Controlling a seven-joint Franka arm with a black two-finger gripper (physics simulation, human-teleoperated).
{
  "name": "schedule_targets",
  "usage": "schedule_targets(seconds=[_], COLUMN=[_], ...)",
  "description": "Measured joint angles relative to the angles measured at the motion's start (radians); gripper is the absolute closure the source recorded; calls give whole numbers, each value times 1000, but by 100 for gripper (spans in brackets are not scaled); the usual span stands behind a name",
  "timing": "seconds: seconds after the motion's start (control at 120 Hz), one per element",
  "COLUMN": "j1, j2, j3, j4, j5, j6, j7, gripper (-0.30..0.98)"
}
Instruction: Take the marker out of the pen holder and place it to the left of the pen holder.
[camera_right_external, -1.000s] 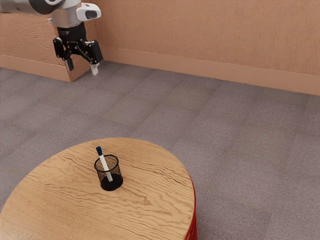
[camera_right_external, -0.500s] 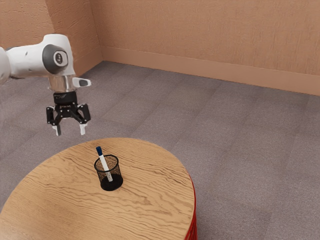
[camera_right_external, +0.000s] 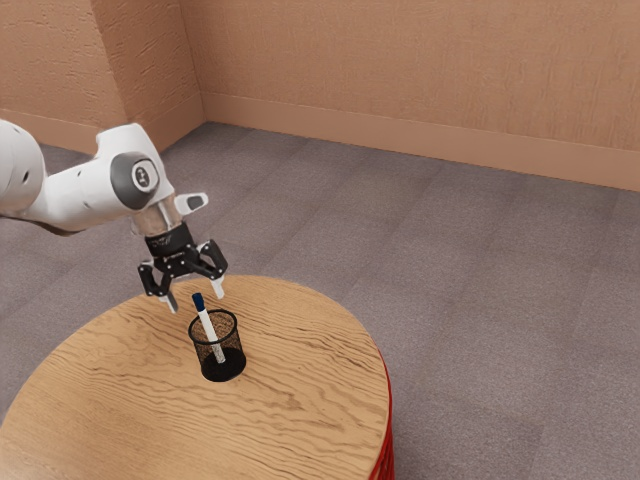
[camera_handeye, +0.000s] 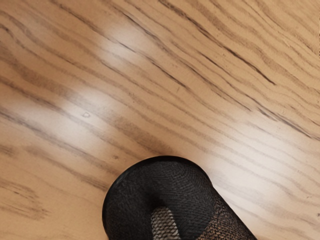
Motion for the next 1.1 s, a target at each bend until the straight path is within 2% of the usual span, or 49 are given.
schedule_targets(seconds=[0.142, 0.3, 0.525, 1.1], j1=[-1, -6, -43, -64], j2=[-44, -111, -131, -130], j3=[3, 4, 3, 0], j4=[-47, -116, -138, -141], j5=[-5, 45, 64, 65], j6=[48, 74, 89, 95], j7=[10, 20, 23, -15], gripper=[2, 6, 13, 60])
